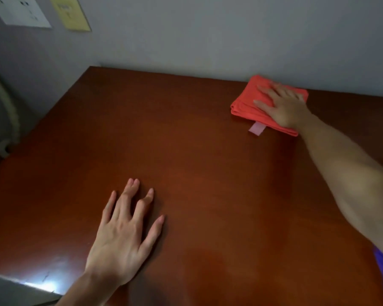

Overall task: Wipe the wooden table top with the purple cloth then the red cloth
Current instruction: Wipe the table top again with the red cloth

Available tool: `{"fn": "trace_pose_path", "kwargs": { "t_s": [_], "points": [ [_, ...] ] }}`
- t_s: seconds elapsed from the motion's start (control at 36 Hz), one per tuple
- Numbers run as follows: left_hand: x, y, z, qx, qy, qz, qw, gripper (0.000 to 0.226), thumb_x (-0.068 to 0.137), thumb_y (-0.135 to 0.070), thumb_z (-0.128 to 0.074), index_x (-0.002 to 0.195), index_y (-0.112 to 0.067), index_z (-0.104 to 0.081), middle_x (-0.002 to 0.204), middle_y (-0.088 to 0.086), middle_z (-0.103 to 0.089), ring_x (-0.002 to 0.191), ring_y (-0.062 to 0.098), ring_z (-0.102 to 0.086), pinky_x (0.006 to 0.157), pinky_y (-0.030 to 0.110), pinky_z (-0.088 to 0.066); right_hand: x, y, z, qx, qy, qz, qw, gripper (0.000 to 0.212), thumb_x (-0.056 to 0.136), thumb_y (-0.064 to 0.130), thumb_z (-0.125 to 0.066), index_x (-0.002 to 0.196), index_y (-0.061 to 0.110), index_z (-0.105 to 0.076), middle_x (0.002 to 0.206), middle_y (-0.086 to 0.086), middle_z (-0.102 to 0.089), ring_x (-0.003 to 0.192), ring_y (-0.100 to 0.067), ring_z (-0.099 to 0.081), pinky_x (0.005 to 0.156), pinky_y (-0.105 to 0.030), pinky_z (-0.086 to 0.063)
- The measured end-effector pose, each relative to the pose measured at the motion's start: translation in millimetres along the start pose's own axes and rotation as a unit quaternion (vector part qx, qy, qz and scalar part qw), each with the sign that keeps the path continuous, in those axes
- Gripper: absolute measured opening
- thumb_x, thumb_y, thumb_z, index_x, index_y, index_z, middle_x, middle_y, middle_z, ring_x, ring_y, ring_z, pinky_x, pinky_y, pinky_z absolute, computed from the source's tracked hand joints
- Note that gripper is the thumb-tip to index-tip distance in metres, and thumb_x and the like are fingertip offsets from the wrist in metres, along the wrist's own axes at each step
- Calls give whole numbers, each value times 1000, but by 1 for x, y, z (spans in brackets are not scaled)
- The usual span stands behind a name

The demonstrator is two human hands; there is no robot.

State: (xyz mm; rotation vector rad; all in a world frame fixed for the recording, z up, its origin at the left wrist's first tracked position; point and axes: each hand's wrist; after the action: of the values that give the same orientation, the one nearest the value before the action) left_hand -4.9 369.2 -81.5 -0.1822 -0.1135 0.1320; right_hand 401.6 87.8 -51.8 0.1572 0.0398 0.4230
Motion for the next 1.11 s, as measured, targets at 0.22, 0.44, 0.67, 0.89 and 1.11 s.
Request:
{"fn": "trace_pose_path", "kwargs": {
  "t_s": [0.22,0.44,0.67,0.89,1.11],
  "points": [
    [1,4,1,-2,5,-2,1000,68,100,-62,-23,151,-20,-39,159,12,-31,156,16,-6,125,44,-11,-38,13,-1,10,9,-72,997,75,97,77,-23,162,40,-15,173,0,-4,159,-23,-5,126,-48,-4],
    [0,1,5,-15,10,-2,1000,72,98,-63,-20,150,-16,-38,160,17,-29,155,22,-12,125,46,-8,-197,23,-13,9,1,-42,999,85,87,83,-11,161,42,-16,173,4,-8,159,-15,-2,127,-44,-3],
    [-6,-19,14,24,-16,-27,999,52,100,-43,-34,130,-6,-54,130,18,-54,113,38,-56,92,52,-45,-374,60,-34,-9,-57,-38,998,78,94,77,-17,161,38,-26,171,0,-20,158,-19,-16,126,-49,-16],
    [-4,-97,7,-58,-56,-82,993,32,93,-26,-44,118,-13,-59,114,11,-57,99,34,-57,81,45,-45,-407,67,-33,-12,-44,1,999,74,94,78,-27,159,44,-26,172,5,-15,158,-14,-12,126,-43,-12],
    [10,-183,-28,-154,-38,-64,985,37,98,-40,-41,124,-18,-56,124,3,-54,112,25,-54,99,41,-35,-326,13,-20,-19,-16,76,997,75,92,81,-25,159,47,-23,172,8,-14,158,-13,-11,126,-45,-14]
  ]
}}
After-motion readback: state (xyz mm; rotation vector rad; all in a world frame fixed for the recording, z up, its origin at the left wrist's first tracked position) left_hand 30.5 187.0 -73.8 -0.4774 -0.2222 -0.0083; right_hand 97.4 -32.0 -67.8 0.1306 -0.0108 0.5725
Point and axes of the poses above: each hand's wrist, its own x-axis towards the middle knuckle, its own z-axis out of the back of the hand, y = z × x
